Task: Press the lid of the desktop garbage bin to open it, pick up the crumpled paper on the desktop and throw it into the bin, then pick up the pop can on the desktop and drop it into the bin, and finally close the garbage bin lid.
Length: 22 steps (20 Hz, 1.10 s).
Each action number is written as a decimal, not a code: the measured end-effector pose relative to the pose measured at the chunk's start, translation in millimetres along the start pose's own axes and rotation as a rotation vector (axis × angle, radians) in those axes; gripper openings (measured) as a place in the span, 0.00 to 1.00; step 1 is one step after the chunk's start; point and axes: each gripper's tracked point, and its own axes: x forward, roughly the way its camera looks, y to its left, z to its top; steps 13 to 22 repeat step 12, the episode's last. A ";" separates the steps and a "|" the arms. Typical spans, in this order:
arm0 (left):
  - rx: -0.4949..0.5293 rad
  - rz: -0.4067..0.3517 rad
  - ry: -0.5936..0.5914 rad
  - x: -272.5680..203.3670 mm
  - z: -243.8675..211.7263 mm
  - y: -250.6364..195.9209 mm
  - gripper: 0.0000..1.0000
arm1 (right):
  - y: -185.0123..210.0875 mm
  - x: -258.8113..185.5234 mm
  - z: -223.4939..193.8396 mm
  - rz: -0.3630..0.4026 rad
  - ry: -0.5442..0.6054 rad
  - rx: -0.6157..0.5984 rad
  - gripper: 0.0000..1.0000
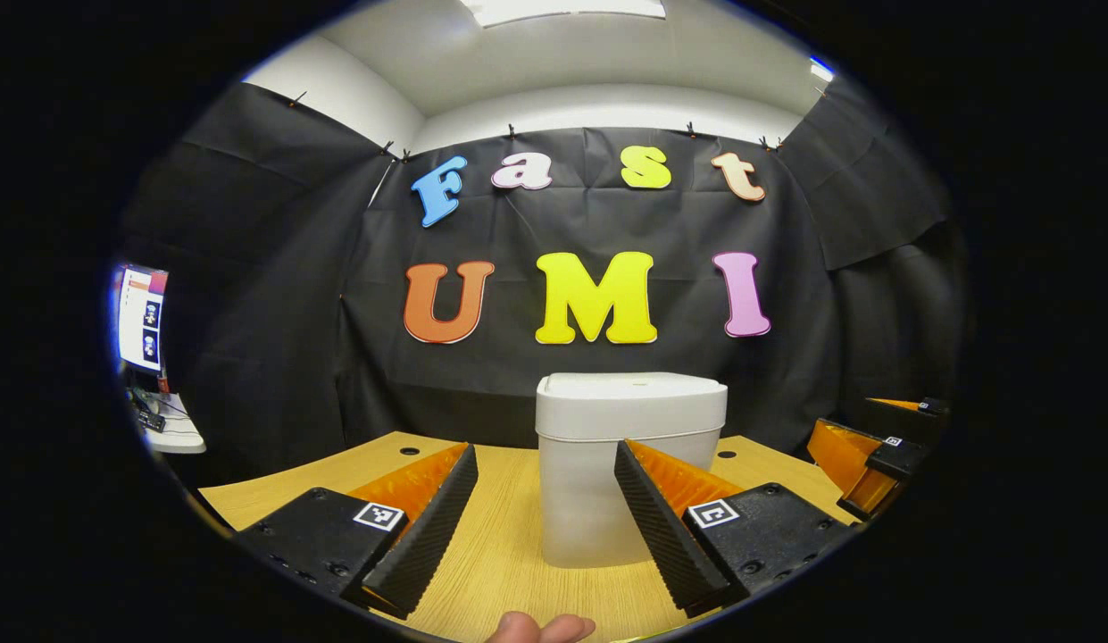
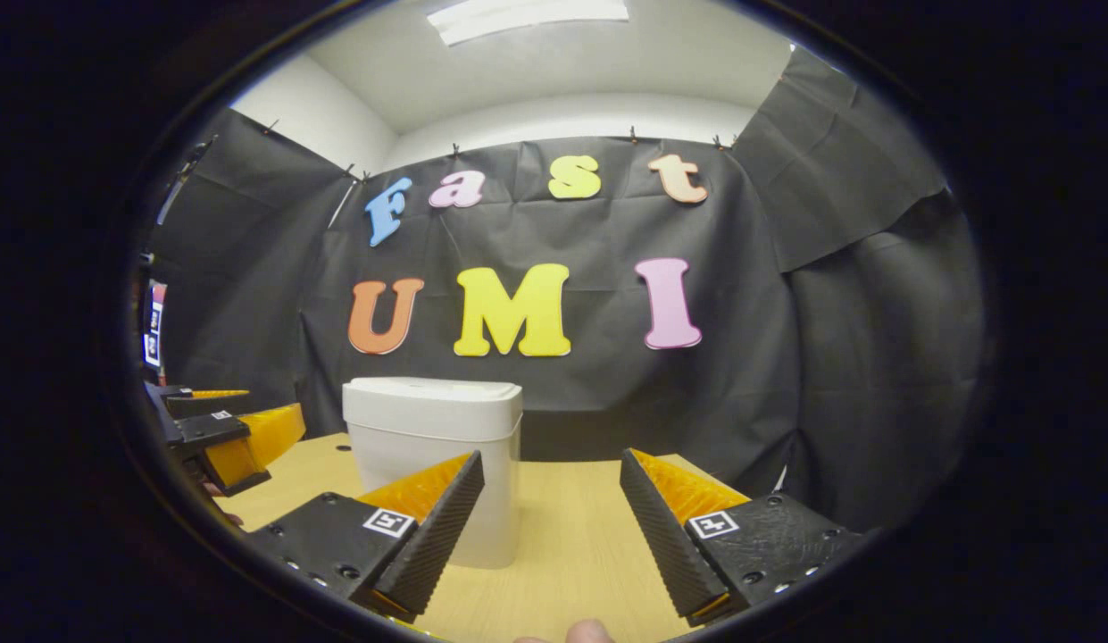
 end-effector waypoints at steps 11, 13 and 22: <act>0.005 0.004 -0.001 -0.8 -0.2 3.9 0.99 | 5.7 -0.1 -3.2 0.010 0.010 0.007 0.95; 0.004 0.004 0.000 -0.7 -1.2 4.2 0.99 | 6.5 0.4 -3.1 0.011 0.009 0.006 0.95; 0.004 0.004 0.000 -0.7 -1.2 4.2 0.99 | 6.5 0.4 -3.1 0.011 0.009 0.006 0.95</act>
